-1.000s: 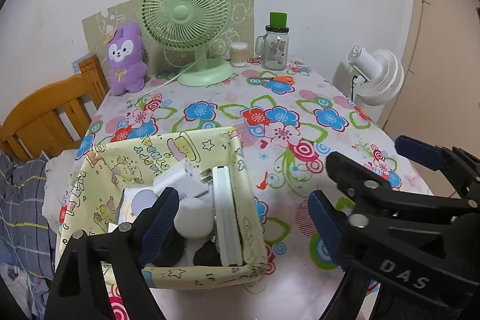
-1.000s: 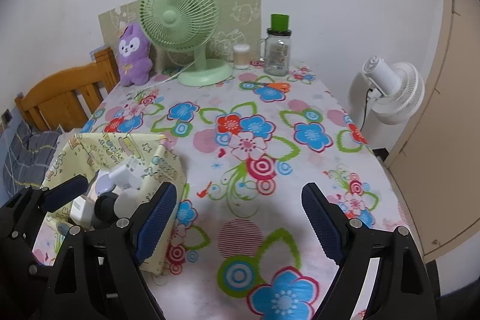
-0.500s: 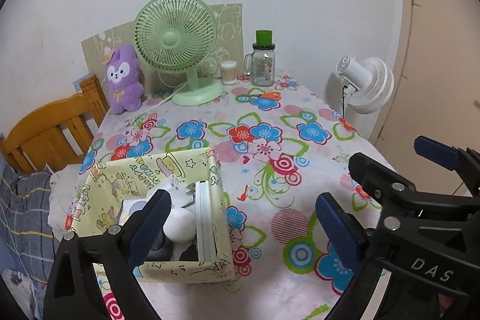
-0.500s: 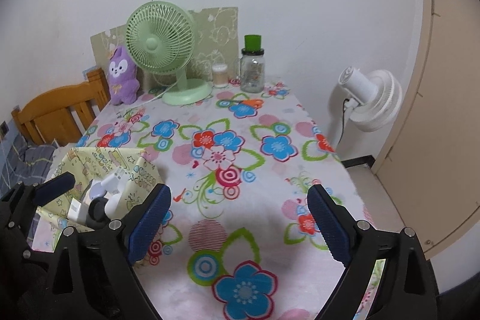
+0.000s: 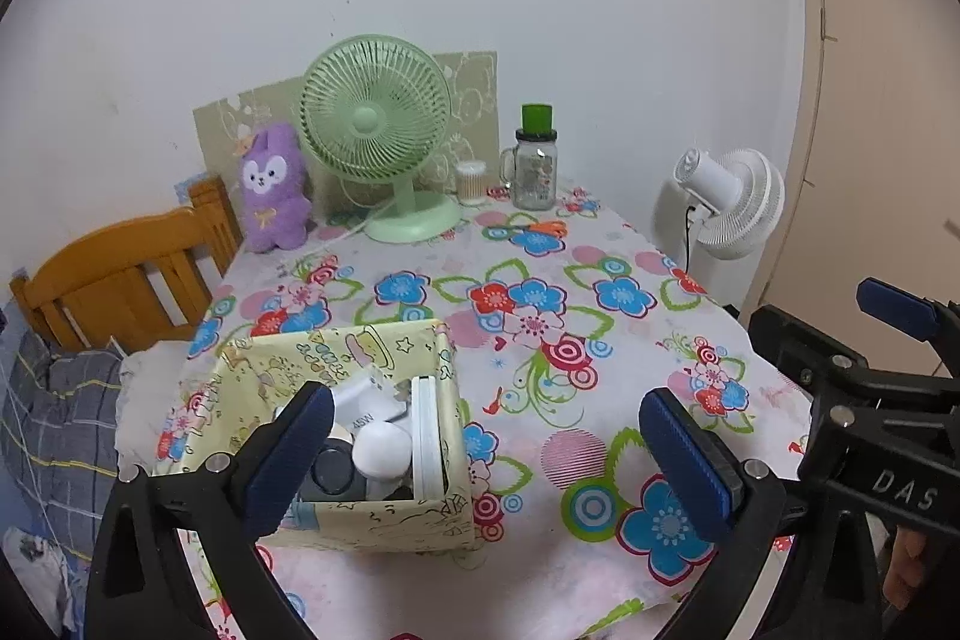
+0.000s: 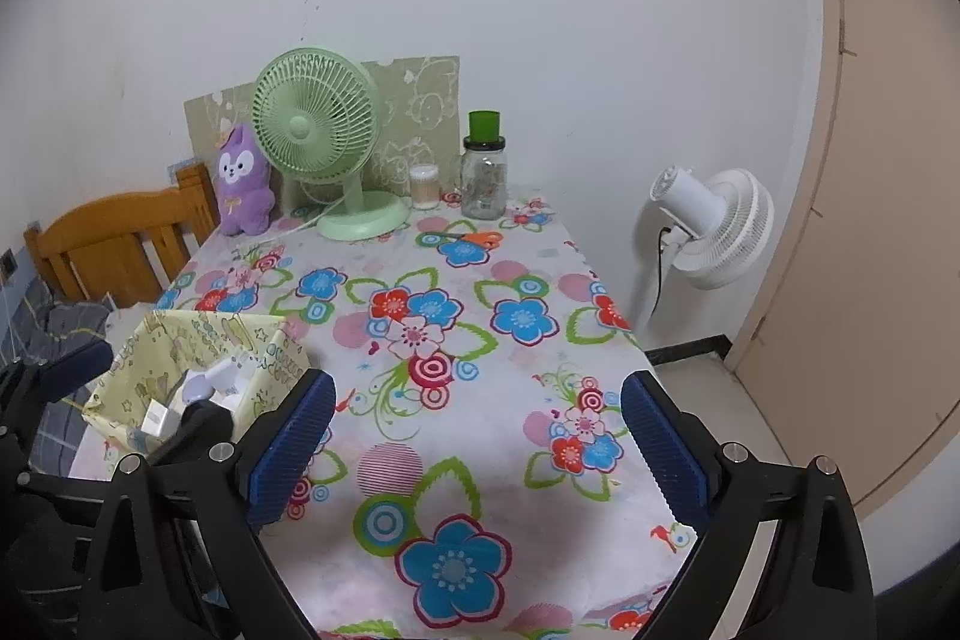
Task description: Organize rigid objects
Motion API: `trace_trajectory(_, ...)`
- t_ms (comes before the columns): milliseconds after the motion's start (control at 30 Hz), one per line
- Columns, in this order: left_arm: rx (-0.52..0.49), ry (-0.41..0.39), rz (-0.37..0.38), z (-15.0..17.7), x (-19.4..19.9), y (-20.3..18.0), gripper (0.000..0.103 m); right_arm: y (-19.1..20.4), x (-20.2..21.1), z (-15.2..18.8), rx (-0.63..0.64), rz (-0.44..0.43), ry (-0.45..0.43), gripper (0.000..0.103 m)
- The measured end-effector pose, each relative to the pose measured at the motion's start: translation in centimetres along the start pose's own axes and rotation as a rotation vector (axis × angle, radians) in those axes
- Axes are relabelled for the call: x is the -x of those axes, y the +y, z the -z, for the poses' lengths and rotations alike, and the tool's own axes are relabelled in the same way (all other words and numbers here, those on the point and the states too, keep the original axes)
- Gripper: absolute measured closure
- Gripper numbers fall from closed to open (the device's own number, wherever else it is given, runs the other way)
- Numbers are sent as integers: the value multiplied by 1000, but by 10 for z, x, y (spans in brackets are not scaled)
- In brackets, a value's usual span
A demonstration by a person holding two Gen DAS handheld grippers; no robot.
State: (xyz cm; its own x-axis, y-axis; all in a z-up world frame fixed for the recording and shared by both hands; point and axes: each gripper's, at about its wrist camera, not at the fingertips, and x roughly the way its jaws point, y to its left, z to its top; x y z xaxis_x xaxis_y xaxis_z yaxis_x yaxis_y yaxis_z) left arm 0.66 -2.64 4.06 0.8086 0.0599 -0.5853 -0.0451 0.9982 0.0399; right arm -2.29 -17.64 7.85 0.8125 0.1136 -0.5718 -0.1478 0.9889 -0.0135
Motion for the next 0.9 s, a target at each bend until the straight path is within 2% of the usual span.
trace_trajectory(533, 25, -49, -5, 11, 24, -4, 0, -15, 26, 9, -2, 11, -53, 3)
trace_trajectory(900, 52, -52, -22, 13, 29, -1, 0, -18, 36, 12, 12, 30, -86, 3)
